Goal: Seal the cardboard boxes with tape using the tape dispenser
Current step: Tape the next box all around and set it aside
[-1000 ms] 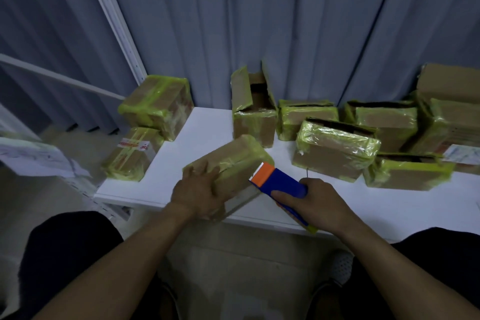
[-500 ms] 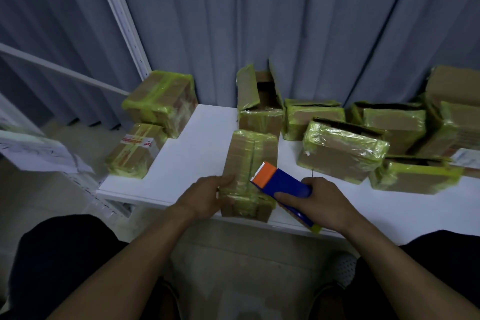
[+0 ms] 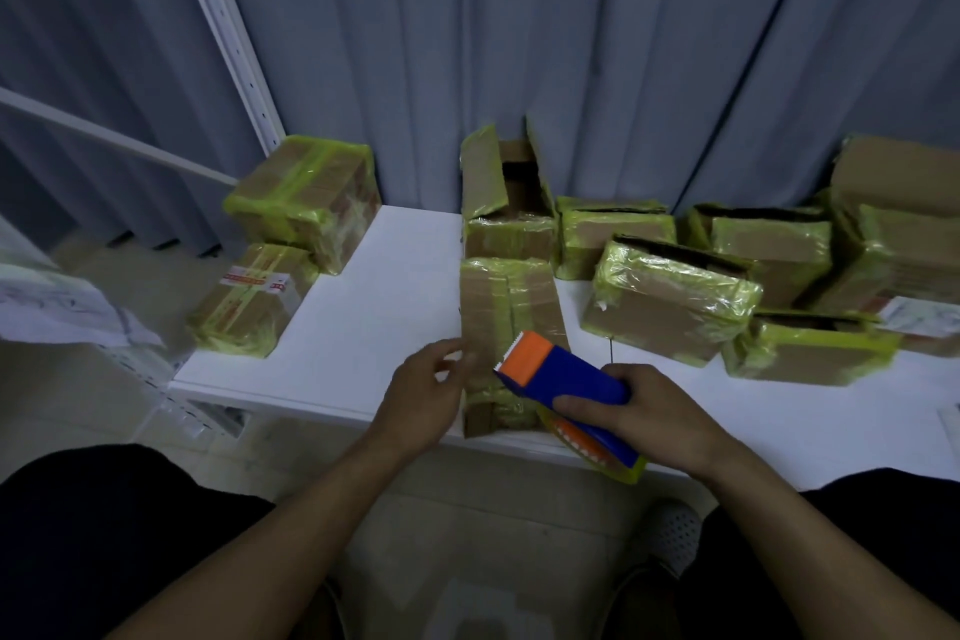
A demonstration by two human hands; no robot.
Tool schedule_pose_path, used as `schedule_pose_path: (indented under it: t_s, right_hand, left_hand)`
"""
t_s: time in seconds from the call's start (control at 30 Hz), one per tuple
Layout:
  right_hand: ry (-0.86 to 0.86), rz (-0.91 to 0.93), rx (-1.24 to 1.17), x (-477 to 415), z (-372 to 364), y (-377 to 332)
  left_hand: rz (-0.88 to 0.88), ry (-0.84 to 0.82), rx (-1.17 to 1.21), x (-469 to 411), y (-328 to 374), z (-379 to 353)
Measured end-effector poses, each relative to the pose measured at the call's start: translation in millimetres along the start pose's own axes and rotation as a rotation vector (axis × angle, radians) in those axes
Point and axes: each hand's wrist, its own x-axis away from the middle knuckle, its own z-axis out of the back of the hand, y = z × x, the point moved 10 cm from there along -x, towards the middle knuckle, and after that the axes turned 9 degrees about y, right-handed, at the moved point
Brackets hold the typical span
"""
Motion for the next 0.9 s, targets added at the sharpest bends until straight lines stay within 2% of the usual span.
schedule_pose_path:
  t_s: [0.13, 0.27, 0.5, 0.7, 0.9]
  right_hand:
    - [0.01, 0.07, -0.081, 5.1, 0.5, -13.6]
    - [0.007, 0.166, -0.078, 7.2, -1.2, -23.5]
    - [-0.006, 0.192, -0.113, 12.4, -0.9, -29.2]
    - [-0.062, 0.2, -0.127, 15.5, -7.9, -31.3]
    - [-0.067, 0.216, -0.107, 13.4, -14.1, -34.9]
  left_hand:
    - [0.201, -0.14, 0.351, 18.2, 13.4, -2.0]
    - [0.296, -0.14, 0.508, 27.7, 17.5, 0.9]
    - [0.306, -0.098, 0.495, 29.1, 11.2, 6.9]
    - [0.114, 0.021, 0.313, 23.1, 17.8, 20.8]
    - [0.093, 0.07, 0.311, 16.9, 18.7, 33.7]
